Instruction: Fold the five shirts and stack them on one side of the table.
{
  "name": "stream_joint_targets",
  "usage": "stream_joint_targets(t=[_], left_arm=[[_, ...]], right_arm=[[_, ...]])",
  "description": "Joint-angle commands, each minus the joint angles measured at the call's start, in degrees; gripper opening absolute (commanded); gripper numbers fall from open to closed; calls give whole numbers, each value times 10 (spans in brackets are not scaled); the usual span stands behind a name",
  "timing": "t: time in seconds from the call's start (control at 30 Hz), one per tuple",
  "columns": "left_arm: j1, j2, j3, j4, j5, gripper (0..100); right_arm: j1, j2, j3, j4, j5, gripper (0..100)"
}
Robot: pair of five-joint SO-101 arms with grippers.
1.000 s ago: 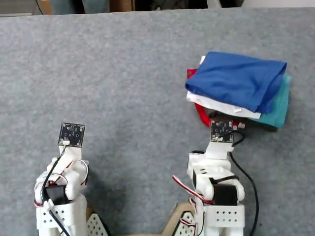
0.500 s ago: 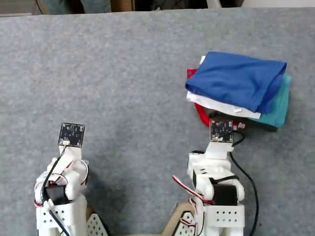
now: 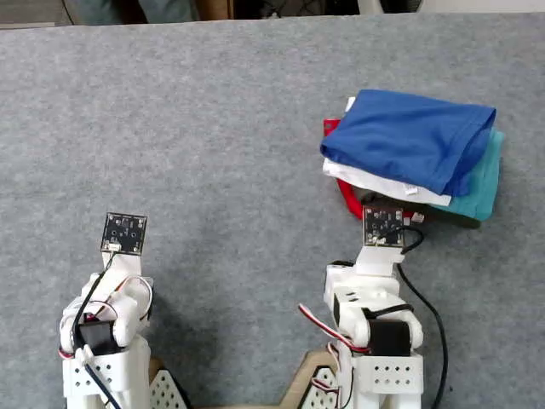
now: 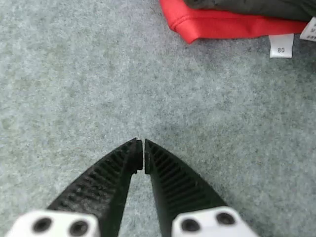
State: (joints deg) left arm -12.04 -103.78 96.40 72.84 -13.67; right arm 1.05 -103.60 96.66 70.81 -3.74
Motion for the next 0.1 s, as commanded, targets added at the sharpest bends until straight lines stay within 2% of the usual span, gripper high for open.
stream_joint_targets(t=[0.0, 0.07], left_arm=[[0, -3, 8, 1, 6, 30], [0, -3, 8, 1, 6, 30]], right_arm=[[9, -36, -1, 4, -1, 15], [9, -36, -1, 4, -1, 15]])
